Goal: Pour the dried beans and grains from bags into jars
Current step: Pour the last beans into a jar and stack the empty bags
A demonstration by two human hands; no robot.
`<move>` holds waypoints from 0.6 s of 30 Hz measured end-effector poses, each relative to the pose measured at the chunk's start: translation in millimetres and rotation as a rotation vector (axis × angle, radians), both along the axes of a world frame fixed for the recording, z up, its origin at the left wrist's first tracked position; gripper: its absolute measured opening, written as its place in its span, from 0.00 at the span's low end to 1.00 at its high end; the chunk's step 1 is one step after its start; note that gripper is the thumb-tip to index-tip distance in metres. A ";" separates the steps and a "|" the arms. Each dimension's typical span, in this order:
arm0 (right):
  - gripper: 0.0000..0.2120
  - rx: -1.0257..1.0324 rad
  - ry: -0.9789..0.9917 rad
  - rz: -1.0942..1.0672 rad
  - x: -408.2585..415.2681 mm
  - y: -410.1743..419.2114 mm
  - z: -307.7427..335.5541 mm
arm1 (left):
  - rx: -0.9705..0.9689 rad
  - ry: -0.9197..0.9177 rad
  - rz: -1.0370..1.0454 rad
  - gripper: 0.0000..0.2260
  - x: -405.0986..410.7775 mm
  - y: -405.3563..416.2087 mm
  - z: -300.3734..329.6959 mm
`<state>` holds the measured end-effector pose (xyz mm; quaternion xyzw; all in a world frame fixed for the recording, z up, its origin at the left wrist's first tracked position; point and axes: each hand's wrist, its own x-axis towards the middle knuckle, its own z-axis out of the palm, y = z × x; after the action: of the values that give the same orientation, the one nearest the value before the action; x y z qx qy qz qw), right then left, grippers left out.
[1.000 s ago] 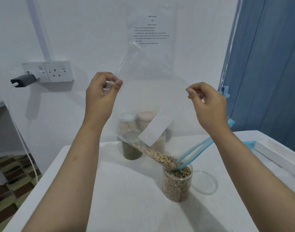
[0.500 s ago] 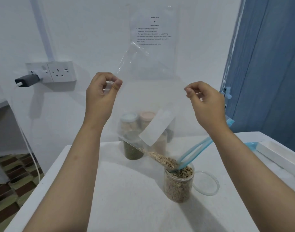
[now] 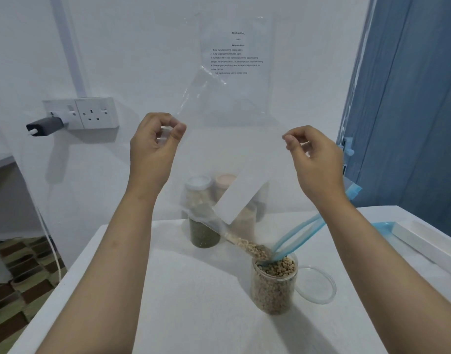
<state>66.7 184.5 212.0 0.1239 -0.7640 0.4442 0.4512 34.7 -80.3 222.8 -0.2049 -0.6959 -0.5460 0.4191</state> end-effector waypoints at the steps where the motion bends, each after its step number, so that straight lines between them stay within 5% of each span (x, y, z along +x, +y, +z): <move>1: 0.05 0.001 -0.006 0.006 -0.1 -0.2 -0.1 | 0.000 0.002 0.000 0.06 0.2 -0.2 0.2; 18: 0.05 0.021 0.026 -0.018 -0.1 0.5 2.7 | -0.004 0.018 -0.017 0.07 3.4 -0.6 6.7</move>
<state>66.5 184.9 214.8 0.1276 -0.7638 0.4305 0.4637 38.1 -81.0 229.5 -0.2166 -0.6915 -0.5461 0.4203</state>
